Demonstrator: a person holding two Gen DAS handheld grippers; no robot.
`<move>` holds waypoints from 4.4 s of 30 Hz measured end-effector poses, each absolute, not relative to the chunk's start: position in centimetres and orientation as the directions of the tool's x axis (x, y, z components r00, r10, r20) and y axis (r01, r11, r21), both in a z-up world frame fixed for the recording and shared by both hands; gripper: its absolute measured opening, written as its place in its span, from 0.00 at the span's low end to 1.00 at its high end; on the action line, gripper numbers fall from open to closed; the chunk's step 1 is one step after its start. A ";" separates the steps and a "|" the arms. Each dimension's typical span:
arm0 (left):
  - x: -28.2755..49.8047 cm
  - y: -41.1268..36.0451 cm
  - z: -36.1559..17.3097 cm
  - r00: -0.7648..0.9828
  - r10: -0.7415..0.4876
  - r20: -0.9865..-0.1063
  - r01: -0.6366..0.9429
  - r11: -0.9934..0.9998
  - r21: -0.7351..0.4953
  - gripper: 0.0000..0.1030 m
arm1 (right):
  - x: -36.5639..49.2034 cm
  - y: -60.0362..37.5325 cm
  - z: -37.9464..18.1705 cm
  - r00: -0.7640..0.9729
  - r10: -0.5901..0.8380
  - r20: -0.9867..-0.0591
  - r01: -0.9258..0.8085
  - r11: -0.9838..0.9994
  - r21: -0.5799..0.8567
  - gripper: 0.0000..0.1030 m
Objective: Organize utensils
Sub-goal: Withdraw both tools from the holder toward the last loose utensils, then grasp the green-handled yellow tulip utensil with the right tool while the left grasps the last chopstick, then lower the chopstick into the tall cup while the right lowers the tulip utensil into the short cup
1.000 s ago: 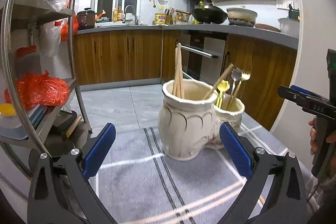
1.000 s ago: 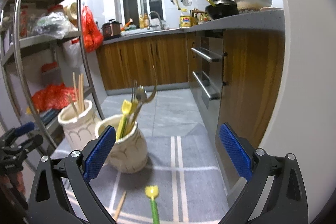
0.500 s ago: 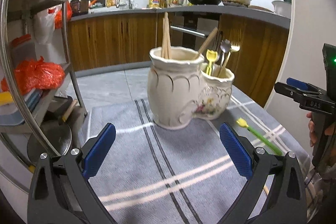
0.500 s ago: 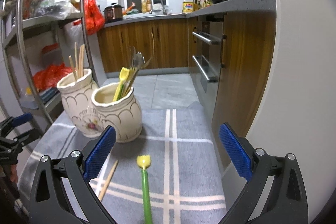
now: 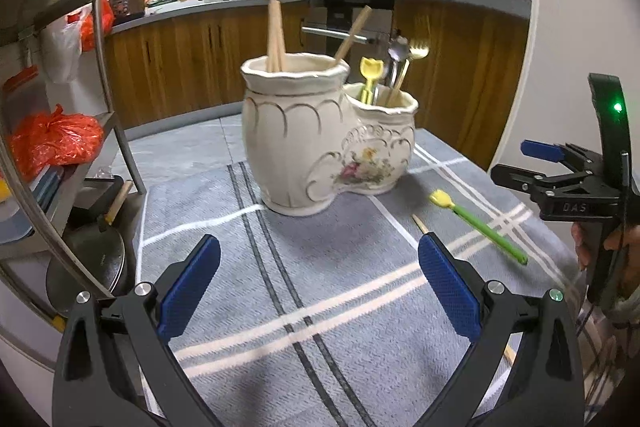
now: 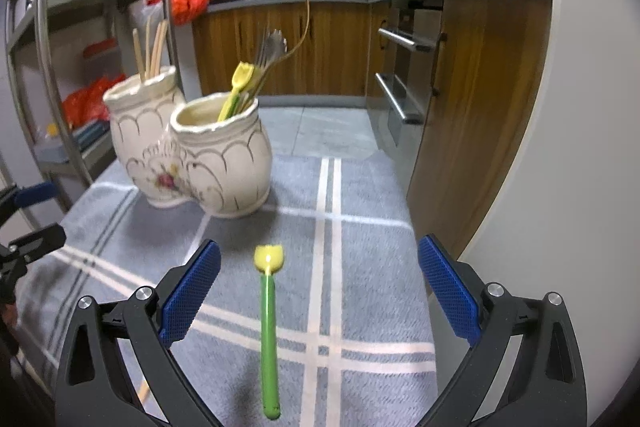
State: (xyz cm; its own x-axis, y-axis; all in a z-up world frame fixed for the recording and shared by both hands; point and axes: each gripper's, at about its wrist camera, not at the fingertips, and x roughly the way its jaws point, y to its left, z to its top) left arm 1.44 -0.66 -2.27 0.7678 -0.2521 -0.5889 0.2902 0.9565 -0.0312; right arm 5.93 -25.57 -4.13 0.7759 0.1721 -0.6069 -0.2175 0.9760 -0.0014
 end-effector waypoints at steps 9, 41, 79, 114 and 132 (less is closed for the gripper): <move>1.1 -1.8 -3.5 0.738 -0.265 -0.621 0.329 0.944 -0.012 0.95 | 6.5 -25.1 -5.7 0.732 0.164 -0.661 -0.224 0.975 -0.005 0.95; 0.7 -5.1 -5.3 0.684 -0.270 -0.677 0.381 0.924 0.016 0.95 | 7.3 -23.1 -8.2 0.591 0.275 -0.758 -0.327 0.941 0.086 0.10; 1.8 -9.7 -5.2 0.578 -0.308 -0.756 0.441 0.897 -0.028 0.05 | 5.1 -26.2 -4.4 0.705 0.354 -0.615 -0.363 0.925 0.116 0.10; 12.5 3.1 8.2 0.922 -0.369 -0.118 0.313 0.888 -0.336 0.05 | 16.4 -21.1 3.9 0.794 0.537 -0.285 -0.420 0.823 0.382 0.10; 14.4 2.7 4.9 0.952 -0.274 -0.134 0.221 0.922 -0.319 0.05 | 18.4 -17.3 -0.4 0.818 0.503 -0.278 -0.441 0.860 0.259 0.10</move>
